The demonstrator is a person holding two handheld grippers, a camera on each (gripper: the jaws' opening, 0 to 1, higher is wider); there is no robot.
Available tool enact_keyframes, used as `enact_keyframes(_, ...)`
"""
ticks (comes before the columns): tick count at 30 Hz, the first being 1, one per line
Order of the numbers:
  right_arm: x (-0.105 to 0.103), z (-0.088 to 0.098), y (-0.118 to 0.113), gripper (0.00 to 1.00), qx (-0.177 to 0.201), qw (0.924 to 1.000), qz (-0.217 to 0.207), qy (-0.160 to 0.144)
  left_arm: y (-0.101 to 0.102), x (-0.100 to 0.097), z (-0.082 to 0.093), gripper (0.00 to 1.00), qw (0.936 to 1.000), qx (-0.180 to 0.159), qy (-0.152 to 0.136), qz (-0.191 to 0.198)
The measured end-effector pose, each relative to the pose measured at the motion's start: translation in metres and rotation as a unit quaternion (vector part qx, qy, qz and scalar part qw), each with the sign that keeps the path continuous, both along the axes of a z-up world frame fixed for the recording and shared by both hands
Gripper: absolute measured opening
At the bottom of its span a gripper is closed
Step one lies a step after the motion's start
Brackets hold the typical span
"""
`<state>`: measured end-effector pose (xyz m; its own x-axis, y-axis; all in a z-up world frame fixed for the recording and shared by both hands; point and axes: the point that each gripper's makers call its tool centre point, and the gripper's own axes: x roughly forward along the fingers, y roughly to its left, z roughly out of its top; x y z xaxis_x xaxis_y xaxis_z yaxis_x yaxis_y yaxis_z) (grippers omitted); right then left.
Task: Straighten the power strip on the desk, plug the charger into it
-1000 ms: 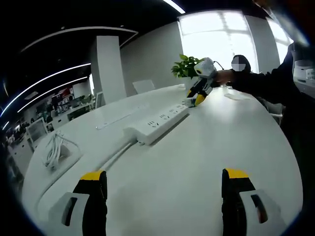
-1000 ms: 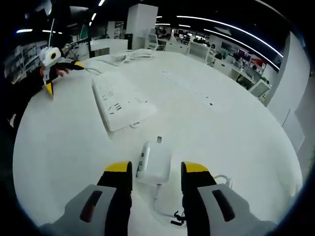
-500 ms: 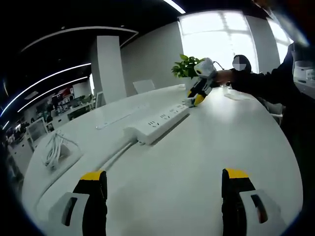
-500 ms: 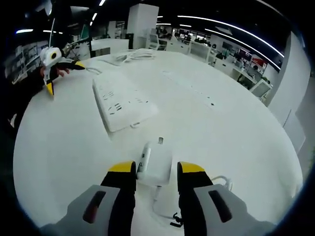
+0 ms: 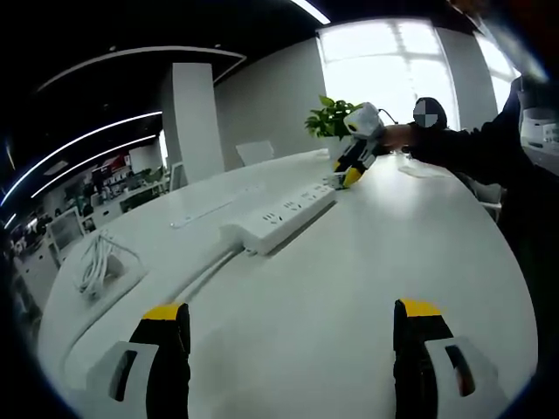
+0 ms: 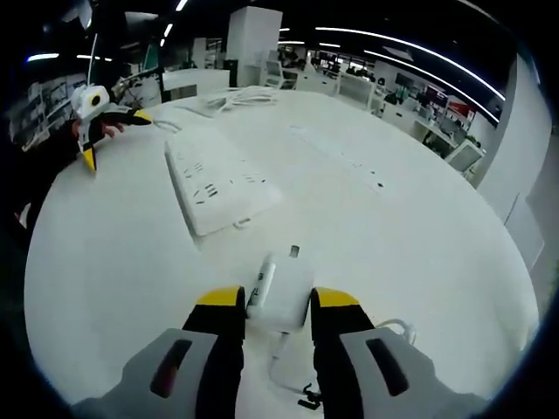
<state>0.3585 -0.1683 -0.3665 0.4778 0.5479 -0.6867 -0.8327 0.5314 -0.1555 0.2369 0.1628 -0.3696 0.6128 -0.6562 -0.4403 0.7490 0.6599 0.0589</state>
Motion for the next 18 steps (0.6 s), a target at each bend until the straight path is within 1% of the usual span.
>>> enact_keyframes(10, -0.0014, -0.0004, 0.0012, 0.27, 0.001, 1.0, 0.001, 0.003, -0.0001, -0.001, -0.001, 0.99, 1.0, 0.001, 0.0, 0.0)
enact_keyframes(18, -0.0036, -0.0007, 0.003, 0.26, -0.002, 1.0, 0.005, 0.0, 0.0009, -0.0007, -0.0004, 0.99, 1.0, -0.001, 0.0, 0.001)
